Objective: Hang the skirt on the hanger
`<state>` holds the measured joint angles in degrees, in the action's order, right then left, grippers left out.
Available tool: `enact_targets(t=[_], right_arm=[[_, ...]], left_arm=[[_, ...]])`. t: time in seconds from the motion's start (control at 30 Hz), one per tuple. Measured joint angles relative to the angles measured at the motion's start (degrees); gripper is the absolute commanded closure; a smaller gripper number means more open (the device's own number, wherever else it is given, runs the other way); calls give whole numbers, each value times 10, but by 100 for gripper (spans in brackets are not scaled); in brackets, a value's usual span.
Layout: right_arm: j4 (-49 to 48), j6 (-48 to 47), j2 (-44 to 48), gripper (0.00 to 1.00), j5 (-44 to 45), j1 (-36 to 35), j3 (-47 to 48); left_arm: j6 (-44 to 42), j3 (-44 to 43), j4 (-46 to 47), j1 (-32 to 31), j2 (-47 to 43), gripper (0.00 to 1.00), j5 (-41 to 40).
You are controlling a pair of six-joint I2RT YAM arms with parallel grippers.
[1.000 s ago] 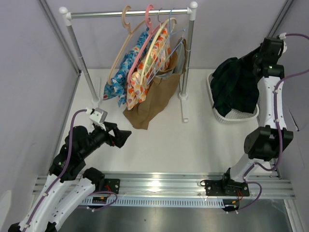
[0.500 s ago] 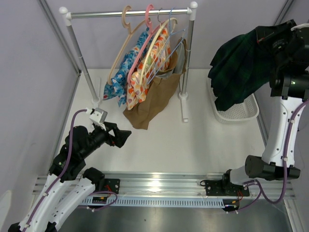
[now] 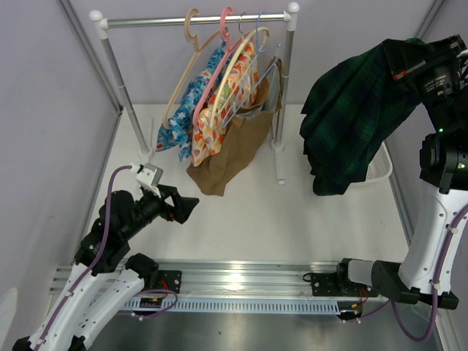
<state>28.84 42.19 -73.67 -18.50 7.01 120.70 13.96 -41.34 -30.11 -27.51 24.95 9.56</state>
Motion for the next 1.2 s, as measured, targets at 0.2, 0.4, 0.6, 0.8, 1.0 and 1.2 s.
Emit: enact_targets(t=[0.2,0.4,0.6,0.8,1.0,1.2], right_arm=[[1,6,40,100,-30,-45,-80],[25,-17,-14,100,-3,-115,-105],[91,-63,-148,100,82,-177,-8],[78,-96,-82,100,239,-297,-129],[10,-52,146,100,414,-496,-479],[-45,95,181,89,560,-690,-719]], left_arm=[[0,0,0,0,0,7,-3],[0,0,0,0,1,7,-4],[0,0,0,0,1,7,-4],[0,0,0,0,1,7,-4],[0,0,0,0,11,9,-2],[17,-1,-2,-1,59,11,24]])
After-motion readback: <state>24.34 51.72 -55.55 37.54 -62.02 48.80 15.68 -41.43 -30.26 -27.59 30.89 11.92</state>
